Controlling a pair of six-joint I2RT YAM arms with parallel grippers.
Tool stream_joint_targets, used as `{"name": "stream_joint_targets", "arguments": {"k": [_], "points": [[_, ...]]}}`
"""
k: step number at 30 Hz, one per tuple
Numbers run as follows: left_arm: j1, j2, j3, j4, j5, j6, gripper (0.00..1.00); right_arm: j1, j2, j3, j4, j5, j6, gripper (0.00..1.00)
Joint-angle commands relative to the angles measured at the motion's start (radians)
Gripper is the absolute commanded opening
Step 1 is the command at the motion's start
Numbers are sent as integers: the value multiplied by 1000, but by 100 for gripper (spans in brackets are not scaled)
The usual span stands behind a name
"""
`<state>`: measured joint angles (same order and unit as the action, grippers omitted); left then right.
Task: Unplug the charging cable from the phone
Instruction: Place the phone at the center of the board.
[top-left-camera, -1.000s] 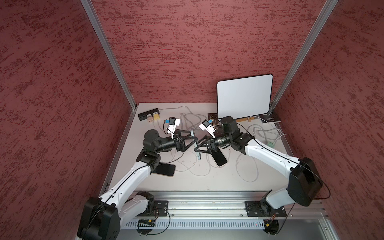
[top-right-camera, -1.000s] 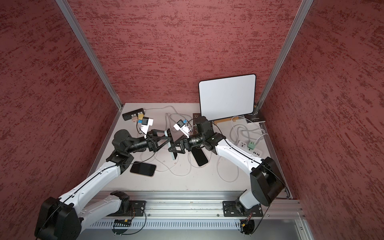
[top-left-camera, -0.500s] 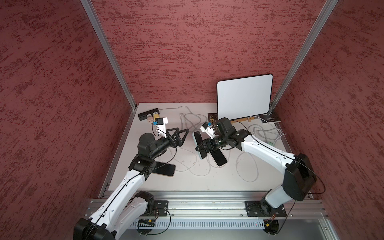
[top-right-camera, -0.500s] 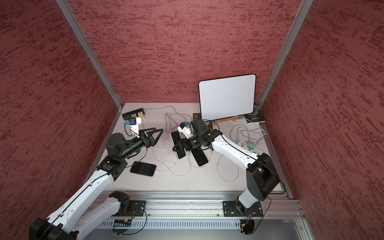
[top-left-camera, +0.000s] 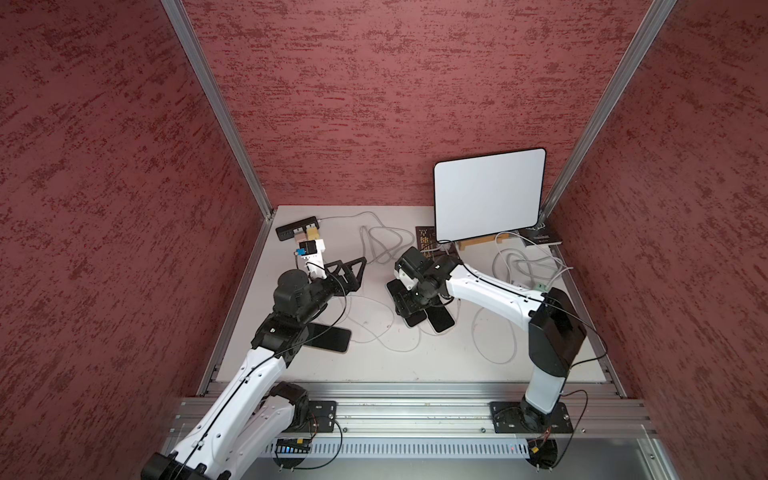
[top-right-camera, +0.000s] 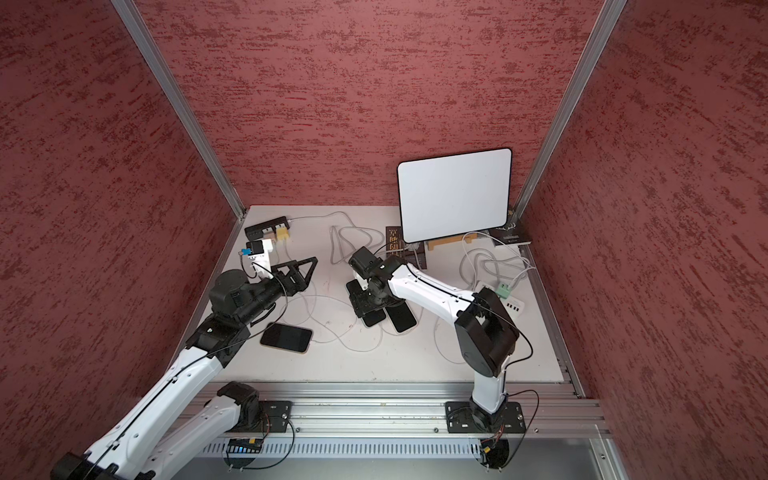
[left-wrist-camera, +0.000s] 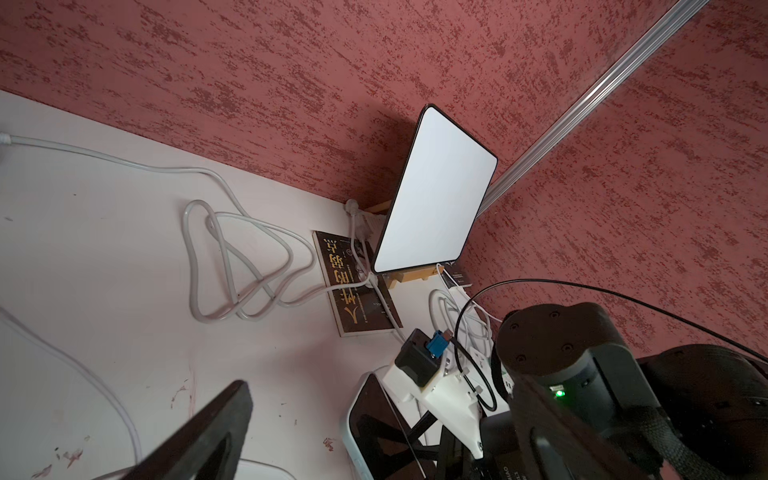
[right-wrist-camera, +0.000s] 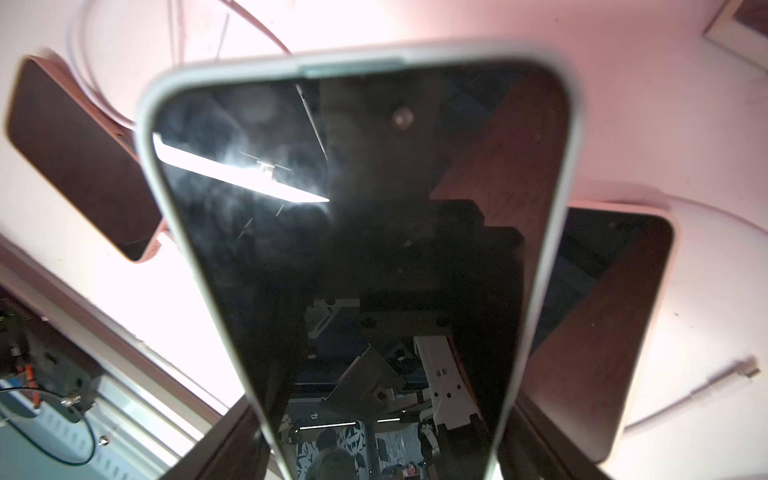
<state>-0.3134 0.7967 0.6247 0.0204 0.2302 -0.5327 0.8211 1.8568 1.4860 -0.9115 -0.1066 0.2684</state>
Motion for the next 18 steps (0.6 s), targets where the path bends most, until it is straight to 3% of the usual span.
{"name": "stream_joint_targets", "arguments": {"k": [1, 14, 18], "points": [[2, -12, 23, -23, -32, 25, 100, 25, 31, 48, -46, 73, -14, 30], [3, -12, 34, -55, -56, 26, 100, 58, 179, 88, -72, 108, -16, 36], [3, -16, 53, -94, -77, 27, 100, 58, 202, 92, -62, 110, -12, 47]]}}
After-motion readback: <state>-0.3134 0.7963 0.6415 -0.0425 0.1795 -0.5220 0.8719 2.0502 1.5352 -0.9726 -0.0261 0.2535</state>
